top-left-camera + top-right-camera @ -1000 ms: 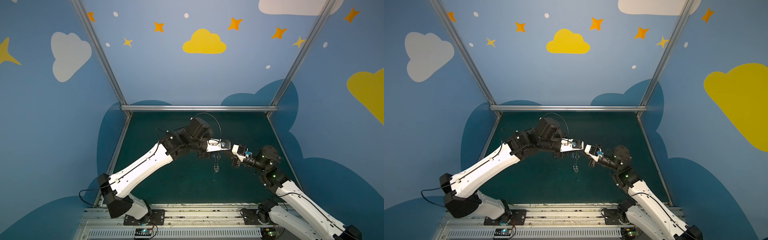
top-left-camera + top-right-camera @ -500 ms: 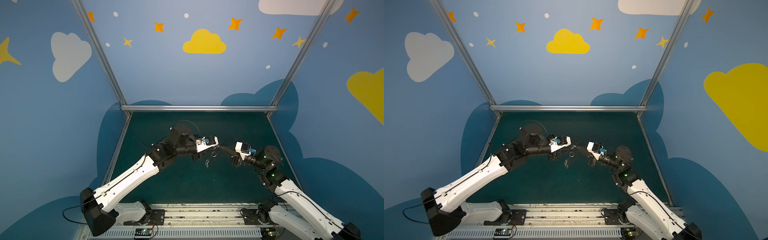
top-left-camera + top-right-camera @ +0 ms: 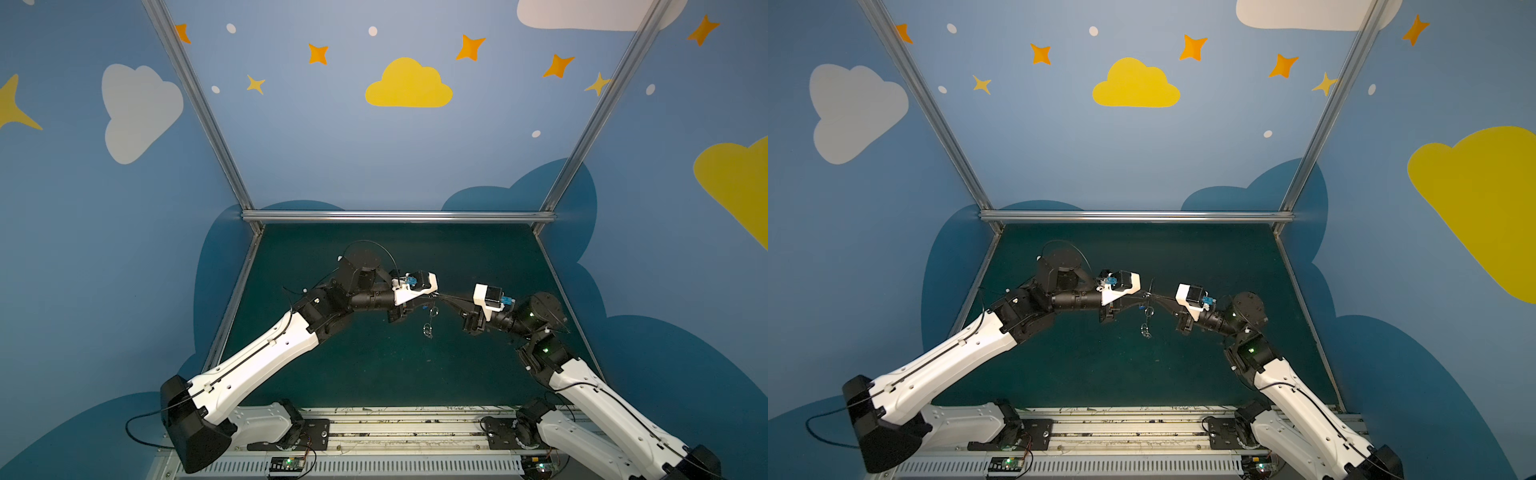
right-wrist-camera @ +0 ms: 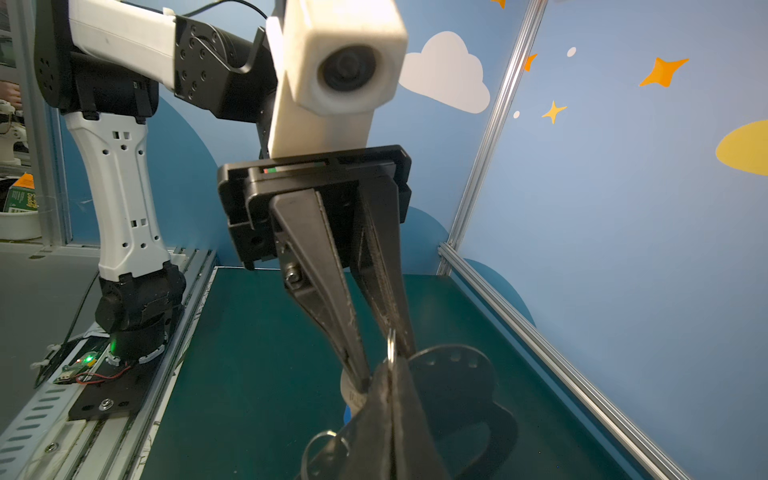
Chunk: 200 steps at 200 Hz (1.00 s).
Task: Put the keys on the keyring
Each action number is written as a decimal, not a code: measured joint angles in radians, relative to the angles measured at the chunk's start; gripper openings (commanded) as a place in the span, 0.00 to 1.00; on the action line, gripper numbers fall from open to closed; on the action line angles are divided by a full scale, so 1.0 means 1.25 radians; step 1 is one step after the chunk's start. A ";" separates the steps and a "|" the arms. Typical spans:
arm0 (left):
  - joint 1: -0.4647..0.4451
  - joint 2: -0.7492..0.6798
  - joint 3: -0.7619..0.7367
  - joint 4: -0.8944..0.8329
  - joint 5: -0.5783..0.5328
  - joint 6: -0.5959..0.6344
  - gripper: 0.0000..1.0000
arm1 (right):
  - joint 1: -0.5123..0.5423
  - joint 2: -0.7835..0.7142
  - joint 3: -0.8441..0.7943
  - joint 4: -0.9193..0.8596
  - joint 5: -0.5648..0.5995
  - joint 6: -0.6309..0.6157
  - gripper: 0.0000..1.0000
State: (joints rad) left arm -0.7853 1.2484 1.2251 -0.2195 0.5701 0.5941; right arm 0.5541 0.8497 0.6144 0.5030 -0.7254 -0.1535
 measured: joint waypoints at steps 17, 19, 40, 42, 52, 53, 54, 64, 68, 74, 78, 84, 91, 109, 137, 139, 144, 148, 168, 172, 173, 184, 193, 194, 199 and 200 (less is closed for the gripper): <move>0.000 0.002 0.000 0.002 0.004 0.002 0.08 | 0.000 0.000 -0.003 0.005 -0.002 0.001 0.00; 0.000 0.002 0.000 0.002 0.005 -0.001 0.08 | 0.000 0.000 -0.003 0.005 -0.002 0.001 0.00; 0.004 0.007 0.000 0.002 0.011 0.002 0.03 | -0.001 0.001 -0.007 0.008 -0.001 0.001 0.00; 0.004 0.008 0.000 0.001 0.011 0.003 0.03 | -0.001 0.001 -0.007 0.007 -0.001 0.001 0.00; 0.005 0.010 0.001 0.000 0.014 0.003 0.03 | -0.001 0.001 -0.008 0.007 0.001 0.001 0.00; 0.005 0.010 0.001 0.000 0.014 0.003 0.03 | -0.001 0.001 -0.008 0.007 0.002 0.001 0.00; 0.005 0.010 0.001 0.000 0.014 0.004 0.03 | -0.001 0.001 -0.008 0.007 0.002 0.001 0.00; 0.005 0.011 0.002 -0.002 0.013 0.005 0.03 | -0.001 0.001 -0.009 0.006 0.005 0.001 0.01; 0.005 0.011 0.004 -0.005 0.013 0.006 0.03 | -0.001 0.001 -0.009 0.004 0.006 0.000 0.05; 0.005 0.013 0.010 -0.014 0.011 0.010 0.03 | 0.000 0.001 -0.009 0.001 0.010 -0.001 0.11; 0.005 0.015 0.015 -0.021 0.009 0.011 0.04 | 0.000 0.000 -0.009 -0.001 0.013 -0.002 0.14; 0.005 0.019 0.025 -0.032 0.007 0.014 0.03 | 0.000 -0.001 -0.009 -0.004 0.023 -0.003 0.18; 0.004 0.026 0.040 -0.049 0.001 0.019 0.03 | 0.000 -0.005 -0.009 -0.013 0.038 -0.012 0.21; 0.000 0.049 0.099 -0.117 -0.024 0.038 0.03 | 0.000 -0.021 -0.008 -0.050 0.072 -0.030 0.24; -0.015 0.092 0.209 -0.236 -0.085 0.080 0.03 | 0.000 -0.046 -0.008 -0.104 0.096 -0.111 0.25; -0.016 0.096 0.216 -0.244 -0.090 0.084 0.03 | 0.001 -0.047 -0.008 -0.108 0.097 -0.121 0.25; -0.021 0.103 0.233 -0.266 -0.102 0.090 0.03 | 0.002 -0.050 -0.008 -0.114 0.099 -0.132 0.25; -0.025 0.110 0.247 -0.283 -0.113 0.097 0.03 | 0.002 -0.052 -0.008 -0.119 0.101 -0.143 0.25; -0.046 0.143 0.308 -0.361 -0.164 0.128 0.03 | 0.009 -0.055 -0.007 -0.141 0.107 -0.186 0.24; -0.051 0.150 0.320 -0.378 -0.175 0.133 0.03 | 0.009 -0.055 -0.007 -0.143 0.107 -0.193 0.24; -0.052 0.151 0.322 -0.381 -0.176 0.134 0.03 | 0.010 -0.055 -0.007 -0.144 0.107 -0.197 0.24; -0.063 0.169 0.348 -0.419 -0.200 0.147 0.03 | 0.012 -0.055 -0.006 -0.152 0.108 -0.215 0.24; -0.070 0.182 0.366 -0.448 -0.220 0.157 0.03 | 0.014 -0.055 -0.005 -0.156 0.109 -0.226 0.24; -0.070 0.183 0.367 -0.450 -0.221 0.157 0.03 | 0.015 -0.055 -0.005 -0.157 0.110 -0.226 0.24; -0.074 0.190 0.376 -0.464 -0.230 0.160 0.03 | 0.015 -0.055 -0.005 -0.157 0.110 -0.234 0.24; -0.074 0.190 0.377 -0.466 -0.231 0.161 0.03 | 0.015 -0.055 -0.005 -0.157 0.110 -0.235 0.24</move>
State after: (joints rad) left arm -0.8780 1.4864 1.6958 -0.8017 0.2810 0.7956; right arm 0.5732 0.7811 0.6079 0.3061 -0.5873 -0.4473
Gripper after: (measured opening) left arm 0.048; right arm 0.242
